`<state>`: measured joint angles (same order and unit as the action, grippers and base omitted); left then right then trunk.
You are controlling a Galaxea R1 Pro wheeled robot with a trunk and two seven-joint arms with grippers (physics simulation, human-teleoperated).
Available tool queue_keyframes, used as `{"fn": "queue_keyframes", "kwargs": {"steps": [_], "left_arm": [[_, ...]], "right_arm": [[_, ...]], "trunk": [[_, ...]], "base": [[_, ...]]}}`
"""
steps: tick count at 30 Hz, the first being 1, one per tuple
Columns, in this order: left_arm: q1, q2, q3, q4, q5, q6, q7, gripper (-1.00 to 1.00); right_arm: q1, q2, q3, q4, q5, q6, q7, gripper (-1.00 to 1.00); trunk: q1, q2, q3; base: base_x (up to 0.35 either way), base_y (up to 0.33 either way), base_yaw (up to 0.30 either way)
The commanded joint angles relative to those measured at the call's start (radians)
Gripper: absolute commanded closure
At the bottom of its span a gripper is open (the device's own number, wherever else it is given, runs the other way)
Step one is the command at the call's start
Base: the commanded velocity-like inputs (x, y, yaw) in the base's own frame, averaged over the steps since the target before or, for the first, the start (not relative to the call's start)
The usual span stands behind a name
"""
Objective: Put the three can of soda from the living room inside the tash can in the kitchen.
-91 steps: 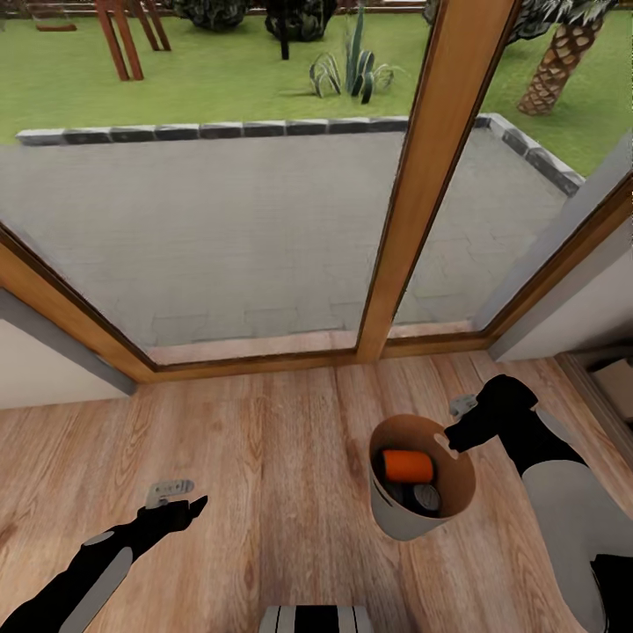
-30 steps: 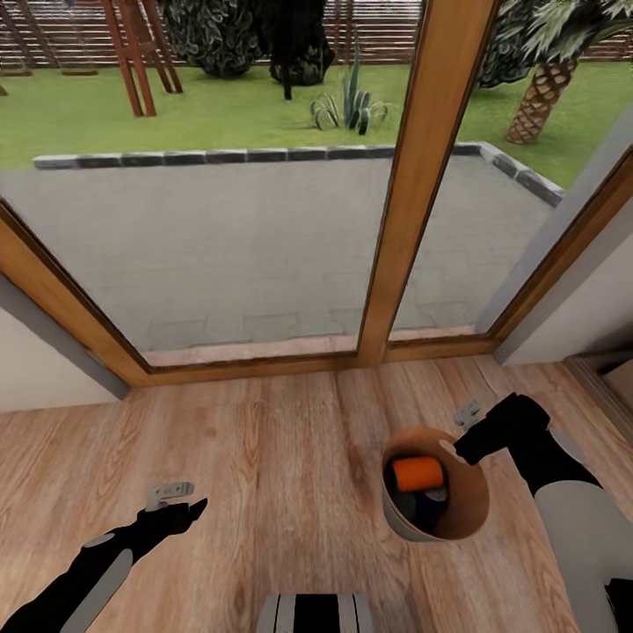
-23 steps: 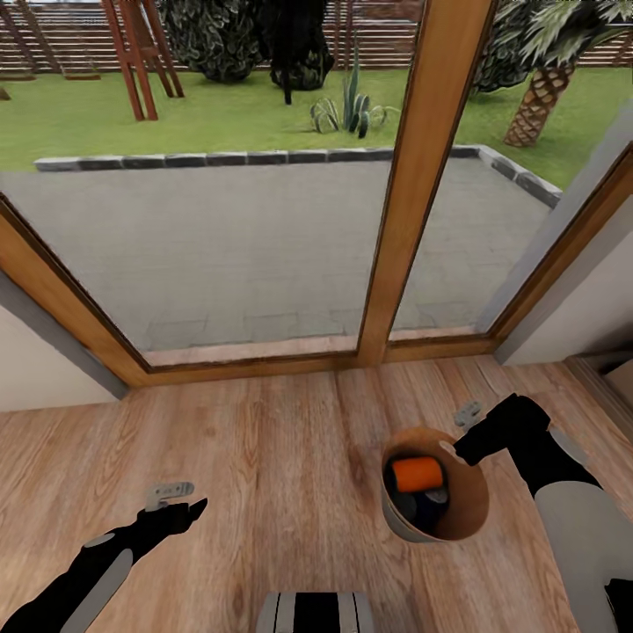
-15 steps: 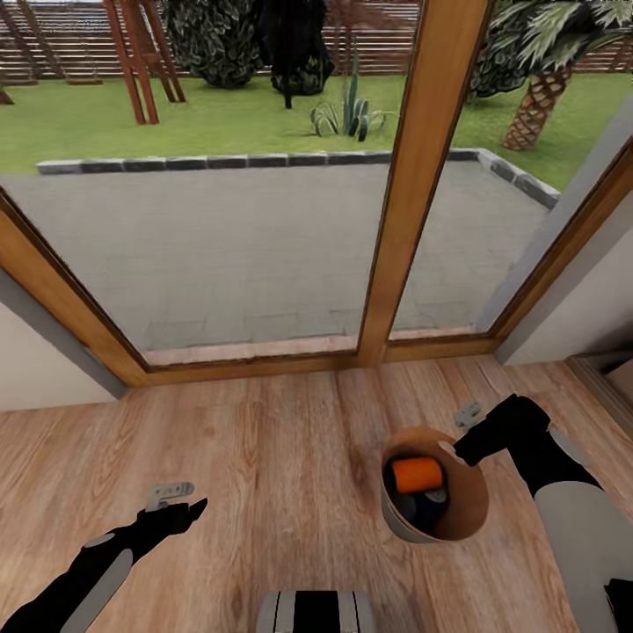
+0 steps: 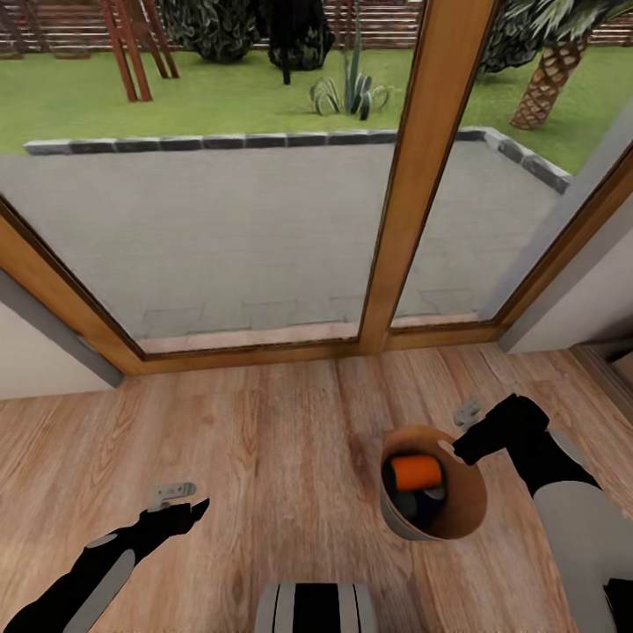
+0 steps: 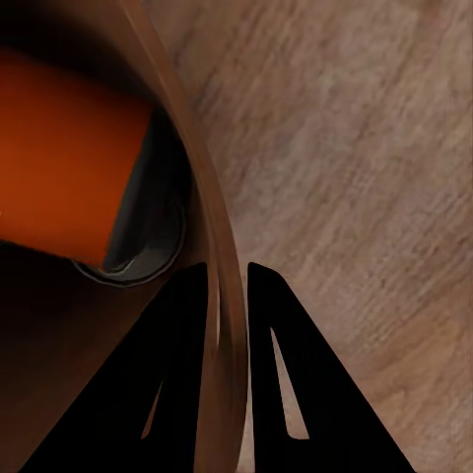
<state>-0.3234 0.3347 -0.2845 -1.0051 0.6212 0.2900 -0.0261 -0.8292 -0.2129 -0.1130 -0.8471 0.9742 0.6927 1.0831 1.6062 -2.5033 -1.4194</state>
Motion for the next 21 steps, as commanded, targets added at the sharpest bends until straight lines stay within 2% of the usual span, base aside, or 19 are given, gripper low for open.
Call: {"fn": "queue_keyframes", "kwargs": {"steps": [1, 2, 5, 13, 17, 21], "left_arm": [[0.0, 0.0, -0.001, 0.0, 0.0, 0.0, 0.0, -1.0], [0.0, 0.0, -0.006, 0.0, 0.0, 0.0, 0.0, -1.0], [0.0, 0.0, -0.013, 0.0, 0.0, 0.0, 0.0, -1.0], [0.0, -0.001, -0.014, 0.0, 0.0, 0.0, 0.0, -1.0], [0.0, -0.001, -0.014, 0.0, 0.0, 0.0, 0.0, -1.0], [0.0, -0.002, -0.015, 0.0, 0.0, 0.0, 0.0, -1.0]], "right_arm": [[0.001, 0.0, 0.0, 0.0, -0.016, 0.009, 0.004, 1.0], [0.001, -0.002, 0.0, 0.0, -0.042, 0.008, 0.004, 1.0], [0.001, -0.002, 0.0, 0.0, -0.059, 0.007, 0.004, 1.0], [0.001, -0.001, 0.001, -0.001, -0.063, 0.007, 0.004, 1.0], [0.001, -0.001, 0.0, -0.001, -0.063, 0.007, 0.003, 1.0], [0.001, 0.0, 0.001, -0.001, -0.063, 0.007, 0.003, 1.0]], "trunk": [[0.001, 0.0, -0.004], [0.001, 0.0, -0.008], [0.002, -0.001, -0.012], [0.002, -0.001, -0.012], [0.003, -0.002, -0.027], [0.003, -0.002, -0.027]], "base": [[0.0, 0.0, 0.0], [0.0, 0.0, 0.0], [0.0, 0.0, 0.0], [0.0, 0.0, 0.0], [0.0, 0.0, 0.0], [0.0, 0.0, 0.0]]}}
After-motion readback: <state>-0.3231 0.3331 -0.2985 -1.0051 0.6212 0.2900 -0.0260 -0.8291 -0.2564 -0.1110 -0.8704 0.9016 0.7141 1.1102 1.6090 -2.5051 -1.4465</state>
